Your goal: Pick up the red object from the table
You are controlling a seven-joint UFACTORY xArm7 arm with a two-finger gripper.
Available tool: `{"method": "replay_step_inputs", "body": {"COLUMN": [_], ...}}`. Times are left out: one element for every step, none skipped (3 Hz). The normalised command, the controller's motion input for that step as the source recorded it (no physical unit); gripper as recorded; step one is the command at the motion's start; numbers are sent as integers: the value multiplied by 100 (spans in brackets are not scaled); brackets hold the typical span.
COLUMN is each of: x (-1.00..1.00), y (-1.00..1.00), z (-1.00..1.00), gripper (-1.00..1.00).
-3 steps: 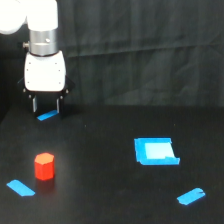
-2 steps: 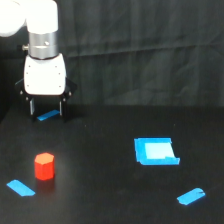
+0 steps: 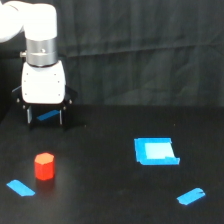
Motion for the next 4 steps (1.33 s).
{"method": "replay_step_inputs", "body": {"x": [0, -6, -6, -3], "y": [-92, -95, -94, -93], "z": [-8, -4, -1, -1], "gripper": [100, 100, 100, 100]}}
